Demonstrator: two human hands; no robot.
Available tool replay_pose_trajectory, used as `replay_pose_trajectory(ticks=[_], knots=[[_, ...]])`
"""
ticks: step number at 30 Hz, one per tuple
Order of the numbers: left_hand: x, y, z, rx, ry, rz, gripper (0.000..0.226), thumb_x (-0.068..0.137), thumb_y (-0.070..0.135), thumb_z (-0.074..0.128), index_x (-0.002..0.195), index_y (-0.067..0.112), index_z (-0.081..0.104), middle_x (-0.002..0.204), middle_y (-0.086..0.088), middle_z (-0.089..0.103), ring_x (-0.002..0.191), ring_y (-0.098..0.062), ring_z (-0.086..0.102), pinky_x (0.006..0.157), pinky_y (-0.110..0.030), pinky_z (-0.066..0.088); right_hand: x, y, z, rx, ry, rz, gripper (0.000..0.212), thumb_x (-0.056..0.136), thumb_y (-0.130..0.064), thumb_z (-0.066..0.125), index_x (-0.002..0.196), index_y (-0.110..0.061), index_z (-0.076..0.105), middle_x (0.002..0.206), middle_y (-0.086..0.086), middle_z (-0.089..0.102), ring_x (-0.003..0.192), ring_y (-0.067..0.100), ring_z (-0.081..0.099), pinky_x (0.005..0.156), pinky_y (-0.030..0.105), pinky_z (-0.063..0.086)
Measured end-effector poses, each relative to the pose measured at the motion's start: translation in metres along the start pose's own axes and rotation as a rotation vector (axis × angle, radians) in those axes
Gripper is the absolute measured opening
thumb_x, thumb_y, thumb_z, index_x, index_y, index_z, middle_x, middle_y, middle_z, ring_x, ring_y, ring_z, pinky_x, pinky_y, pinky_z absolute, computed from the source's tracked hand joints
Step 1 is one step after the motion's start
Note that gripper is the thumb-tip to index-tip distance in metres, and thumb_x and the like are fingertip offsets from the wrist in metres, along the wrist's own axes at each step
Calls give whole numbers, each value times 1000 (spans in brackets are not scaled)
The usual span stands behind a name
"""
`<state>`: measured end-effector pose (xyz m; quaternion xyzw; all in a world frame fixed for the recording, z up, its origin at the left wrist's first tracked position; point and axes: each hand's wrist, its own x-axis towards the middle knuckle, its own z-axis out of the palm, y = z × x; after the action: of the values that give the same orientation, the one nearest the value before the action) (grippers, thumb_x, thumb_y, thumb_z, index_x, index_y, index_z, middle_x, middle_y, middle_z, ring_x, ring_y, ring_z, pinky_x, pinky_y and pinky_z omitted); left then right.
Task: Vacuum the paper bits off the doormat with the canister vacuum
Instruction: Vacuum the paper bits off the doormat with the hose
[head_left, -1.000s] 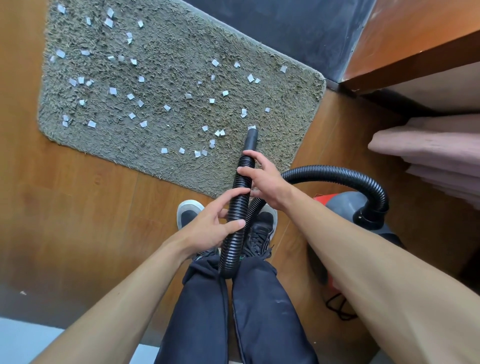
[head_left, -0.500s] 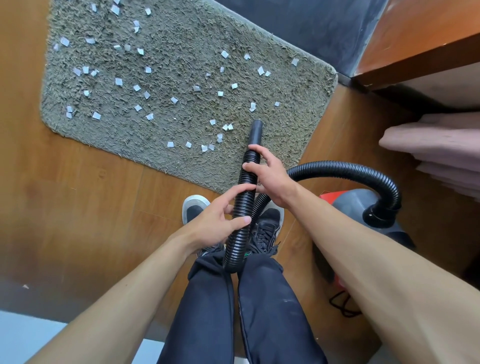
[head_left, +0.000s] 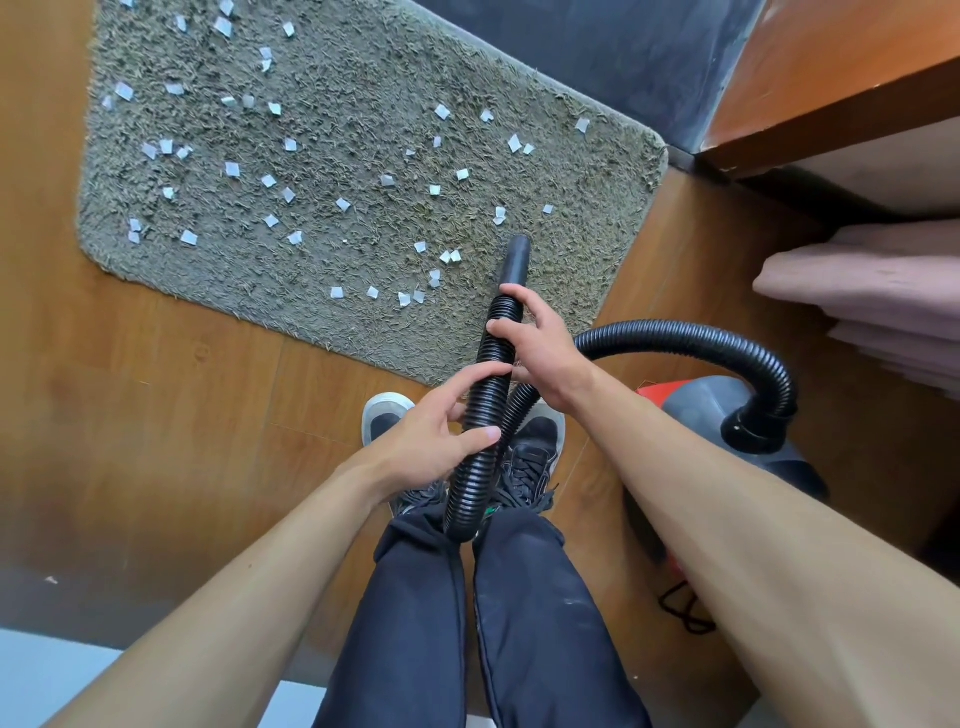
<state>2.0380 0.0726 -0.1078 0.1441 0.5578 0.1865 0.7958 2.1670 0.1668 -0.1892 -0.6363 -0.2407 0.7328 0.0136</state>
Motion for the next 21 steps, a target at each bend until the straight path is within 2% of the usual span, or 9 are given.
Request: replay_pose_trajectory(ticks=[2, 5, 8, 11, 15, 17, 19, 21], knots=[[4, 2, 1, 11, -21, -16, 58, 98, 0, 55, 140, 39, 44, 94, -3, 63, 68, -2, 65, 53, -16, 49, -2, 1, -5, 28, 27, 11, 48, 92, -6, 58, 132, -30, 52, 106, 9, 61, 82, 18, 65, 70, 36, 57], [8, 4, 6, 20, -60, -42, 57, 98, 5, 56, 136, 46, 45, 108, -20, 62, 78, -24, 67, 59, -32, 56, -5, 3, -12, 55, 54, 26, 48, 92, -4, 57, 132, -30, 52, 104, 7, 62, 81, 17, 64, 68, 34, 55], [11, 3, 11, 15, -69, -60, 56, 98, 4, 55, 138, 43, 45, 106, -17, 60, 72, -18, 65, 48, -22, 51, -9, 4, -18, 96, 75, 41, 48, 92, -2, 56, 132, -29, 52, 101, 4, 62, 79, 16, 63, 60, 30, 54], [11, 1, 14, 29, -73, -61, 57, 98, 4, 55, 137, 45, 45, 102, -9, 61, 72, -15, 64, 47, -21, 49, -11, 5, -18, 95, 73, 42, 48, 93, -2, 56, 133, -27, 52, 100, 5, 61, 76, 16, 61, 57, 27, 53], [4, -4, 7, 0, -29, -12, 58, 97, -1, 55, 140, 37, 45, 96, 8, 64, 87, -14, 62, 56, -14, 50, -5, 1, -6, 10, 19, 12, 49, 92, -5, 58, 134, -29, 52, 105, 9, 60, 81, 18, 63, 67, 34, 57], [1, -4, 0, 7, 12, 10, 58, 97, -1, 55, 139, 38, 45, 89, 12, 63, 81, -8, 62, 56, -11, 49, 0, -7, 4, -45, -21, -2, 49, 92, -6, 58, 133, -31, 51, 108, 8, 61, 85, 19, 63, 72, 37, 58], [-2, -2, -7, -7, 56, 20, 59, 96, -5, 55, 141, 33, 45, 83, 10, 62, 71, -3, 61, 53, -10, 47, 5, -16, 15, -82, -41, 0, 49, 91, -5, 58, 133, -31, 51, 108, 7, 61, 85, 18, 64, 67, 35, 58], [-1, 1, -14, -21, 71, 11, 60, 97, -4, 54, 142, 34, 44, 87, 0, 61, 73, -10, 62, 56, -16, 52, 10, -25, 23, -97, -50, 12, 50, 91, -4, 58, 132, -32, 51, 108, 6, 62, 84, 17, 65, 65, 34, 57]])
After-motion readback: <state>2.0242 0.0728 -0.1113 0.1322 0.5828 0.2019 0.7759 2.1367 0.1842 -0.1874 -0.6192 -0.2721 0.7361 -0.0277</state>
